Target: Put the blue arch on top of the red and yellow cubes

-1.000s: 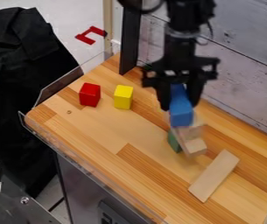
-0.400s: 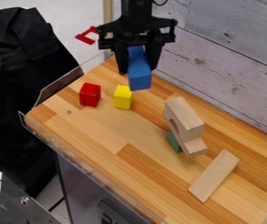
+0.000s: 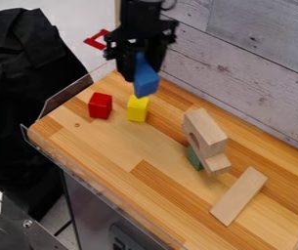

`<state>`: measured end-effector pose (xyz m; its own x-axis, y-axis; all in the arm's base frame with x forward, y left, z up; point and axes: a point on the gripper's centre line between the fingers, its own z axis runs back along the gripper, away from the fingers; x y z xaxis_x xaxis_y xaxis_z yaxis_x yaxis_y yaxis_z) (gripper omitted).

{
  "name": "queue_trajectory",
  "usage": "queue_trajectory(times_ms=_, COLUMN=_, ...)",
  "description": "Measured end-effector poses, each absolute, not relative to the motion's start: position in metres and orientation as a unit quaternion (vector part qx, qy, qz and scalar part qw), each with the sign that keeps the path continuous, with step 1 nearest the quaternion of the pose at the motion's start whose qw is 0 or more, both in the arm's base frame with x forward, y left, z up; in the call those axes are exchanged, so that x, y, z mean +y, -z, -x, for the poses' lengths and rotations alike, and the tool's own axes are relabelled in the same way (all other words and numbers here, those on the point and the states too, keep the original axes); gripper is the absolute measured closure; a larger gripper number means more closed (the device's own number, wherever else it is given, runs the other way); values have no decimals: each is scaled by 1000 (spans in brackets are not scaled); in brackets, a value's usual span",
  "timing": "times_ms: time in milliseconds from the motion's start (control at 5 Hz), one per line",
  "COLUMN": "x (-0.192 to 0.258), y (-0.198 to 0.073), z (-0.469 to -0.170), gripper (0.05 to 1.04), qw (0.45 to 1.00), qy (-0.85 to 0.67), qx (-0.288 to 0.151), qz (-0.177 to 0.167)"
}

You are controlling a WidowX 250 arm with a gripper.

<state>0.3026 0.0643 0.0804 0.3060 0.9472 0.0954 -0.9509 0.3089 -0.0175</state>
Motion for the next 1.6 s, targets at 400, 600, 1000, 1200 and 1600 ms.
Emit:
queue_trajectory(times_ms=400, x=102, y=-70, z=-303, gripper=511, qw=686, qy=-725, qx=-60, qz=1)
queue_trajectory(times_ms=600, x=111, y=-70, z=-303, gripper=511, qw=607, qy=-792, qx=-64, qz=17)
queue_trajectory(times_ms=1000, x=115, y=-54, z=-309, gripper=511, qw=515, qy=-855, qx=-47, qz=22)
queue_trajectory(times_ms=1200, x=112, y=-42, z=-310, gripper=510, qw=511, qy=-859, qx=-29, qz=17)
queue_trajectory(times_ms=1600, x=105, y=-35, z=-315, gripper=510, qw=494, qy=-869, qx=-7, qz=30)
